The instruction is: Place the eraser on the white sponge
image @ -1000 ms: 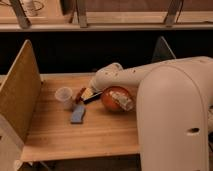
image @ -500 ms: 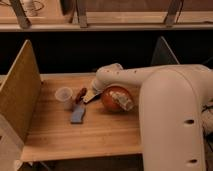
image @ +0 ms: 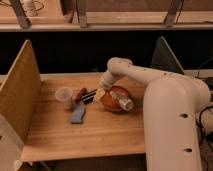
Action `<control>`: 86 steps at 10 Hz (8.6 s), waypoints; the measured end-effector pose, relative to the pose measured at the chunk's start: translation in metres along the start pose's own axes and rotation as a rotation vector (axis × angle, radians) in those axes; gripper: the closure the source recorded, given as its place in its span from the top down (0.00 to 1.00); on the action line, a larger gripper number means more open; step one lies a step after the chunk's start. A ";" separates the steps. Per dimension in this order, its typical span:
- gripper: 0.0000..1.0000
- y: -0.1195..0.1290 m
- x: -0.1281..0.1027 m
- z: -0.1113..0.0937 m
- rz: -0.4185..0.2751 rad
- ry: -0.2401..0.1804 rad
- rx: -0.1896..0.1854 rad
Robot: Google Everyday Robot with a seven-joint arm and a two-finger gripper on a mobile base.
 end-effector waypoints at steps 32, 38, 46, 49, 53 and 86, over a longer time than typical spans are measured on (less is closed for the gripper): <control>0.02 -0.026 0.017 0.100 -0.006 -0.044 -0.023; 0.00 -0.051 -0.006 0.072 -0.065 -0.078 0.052; 0.00 -0.050 -0.045 -0.005 -0.064 -0.063 0.223; 0.00 -0.003 -0.036 -0.020 0.023 0.004 0.212; 0.00 0.072 -0.027 -0.025 0.129 0.059 0.127; 0.73 0.124 -0.068 0.078 -0.023 -0.016 -0.175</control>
